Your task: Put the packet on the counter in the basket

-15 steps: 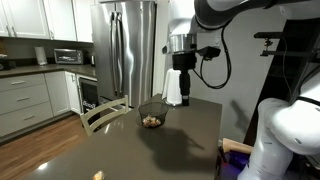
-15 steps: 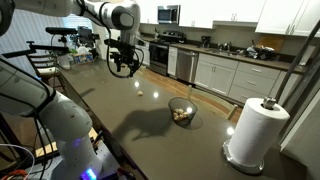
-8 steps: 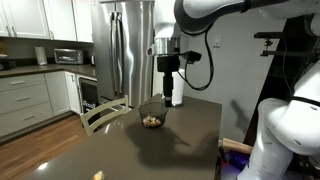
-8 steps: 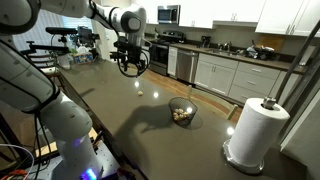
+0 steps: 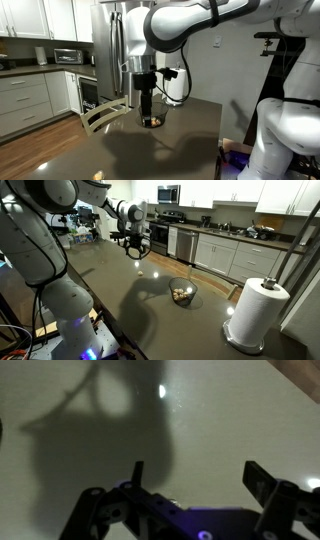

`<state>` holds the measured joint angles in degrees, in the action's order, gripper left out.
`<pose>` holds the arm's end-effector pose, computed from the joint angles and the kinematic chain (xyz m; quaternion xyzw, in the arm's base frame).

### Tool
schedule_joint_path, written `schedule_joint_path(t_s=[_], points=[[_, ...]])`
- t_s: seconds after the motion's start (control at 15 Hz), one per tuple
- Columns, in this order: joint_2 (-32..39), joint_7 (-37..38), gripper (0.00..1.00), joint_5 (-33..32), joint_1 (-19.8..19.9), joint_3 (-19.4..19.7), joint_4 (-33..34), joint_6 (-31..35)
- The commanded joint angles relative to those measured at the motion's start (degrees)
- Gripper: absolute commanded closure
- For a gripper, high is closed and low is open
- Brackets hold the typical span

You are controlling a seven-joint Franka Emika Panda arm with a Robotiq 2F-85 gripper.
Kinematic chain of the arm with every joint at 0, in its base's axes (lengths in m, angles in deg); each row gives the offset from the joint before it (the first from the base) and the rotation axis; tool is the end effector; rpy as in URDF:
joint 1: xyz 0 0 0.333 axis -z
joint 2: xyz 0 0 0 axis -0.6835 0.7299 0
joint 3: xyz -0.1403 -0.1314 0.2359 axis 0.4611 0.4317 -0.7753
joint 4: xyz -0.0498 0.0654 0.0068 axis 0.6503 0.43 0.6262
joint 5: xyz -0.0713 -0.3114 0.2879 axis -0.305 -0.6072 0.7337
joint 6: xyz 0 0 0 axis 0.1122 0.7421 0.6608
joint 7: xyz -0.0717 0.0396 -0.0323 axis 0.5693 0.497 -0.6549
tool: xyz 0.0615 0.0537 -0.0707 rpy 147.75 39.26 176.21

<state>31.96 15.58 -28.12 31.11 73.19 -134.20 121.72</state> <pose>0.4939 0.2067 0.4338 -0.9599 -0.2638 0.0801 0.0512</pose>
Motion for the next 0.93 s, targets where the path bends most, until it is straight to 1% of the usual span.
schedule_joint_path(t_s=[0.0, 0.27, 0.53, 0.73, 0.87], points=[[7.4, -3.1, 0.00, -1.2, -1.1, -1.9, 4.7, 1.9], [14.5, -4.8, 0.00, -2.2, -2.1, -3.9, 8.4, 4.9], [21.6, -5.2, 0.00, -5.0, -3.0, -5.2, 12.5, 8.8], [25.1, -5.5, 0.00, -7.4, -3.3, -5.5, 14.3, 12.3], [26.0, -7.6, 0.00, -6.9, -2.6, -5.8, 14.2, 16.0]])
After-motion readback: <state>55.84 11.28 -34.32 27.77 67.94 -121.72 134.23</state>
